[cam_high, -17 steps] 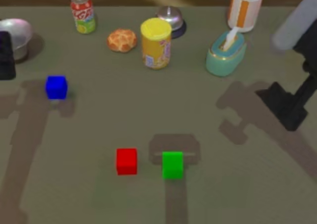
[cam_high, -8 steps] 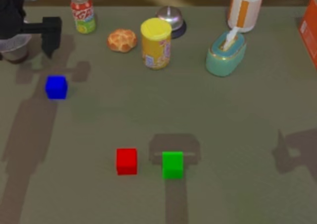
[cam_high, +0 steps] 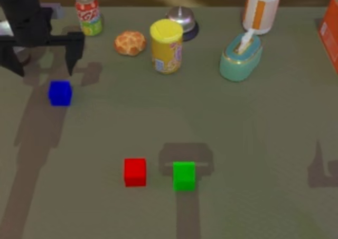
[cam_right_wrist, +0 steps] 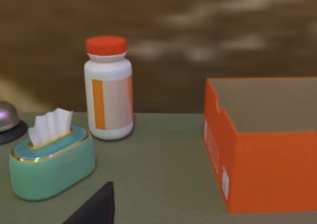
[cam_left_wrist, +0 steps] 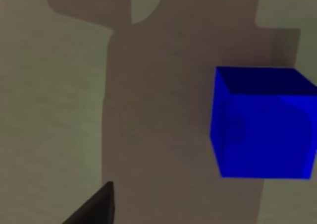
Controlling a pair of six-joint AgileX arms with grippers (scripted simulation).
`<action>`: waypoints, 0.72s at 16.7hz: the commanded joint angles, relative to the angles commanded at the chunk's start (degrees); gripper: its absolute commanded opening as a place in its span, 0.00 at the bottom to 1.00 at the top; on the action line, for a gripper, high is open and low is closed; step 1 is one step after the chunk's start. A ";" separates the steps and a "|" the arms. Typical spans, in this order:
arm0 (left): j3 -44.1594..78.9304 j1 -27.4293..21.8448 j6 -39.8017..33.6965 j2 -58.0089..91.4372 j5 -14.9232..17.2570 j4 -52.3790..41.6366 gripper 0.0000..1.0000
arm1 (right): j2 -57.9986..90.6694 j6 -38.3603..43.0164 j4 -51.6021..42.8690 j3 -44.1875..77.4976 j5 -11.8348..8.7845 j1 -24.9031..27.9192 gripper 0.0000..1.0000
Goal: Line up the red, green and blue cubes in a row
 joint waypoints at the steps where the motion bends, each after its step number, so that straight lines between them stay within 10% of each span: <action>1: 0.37 -0.02 -0.02 0.34 0.01 -0.19 1.00 | -0.36 0.15 0.23 -0.29 0.05 -0.11 1.00; 12: -8.51 0.09 0.13 2.68 0.03 11.54 1.00 | -0.36 0.15 0.23 -0.29 0.05 -0.11 1.00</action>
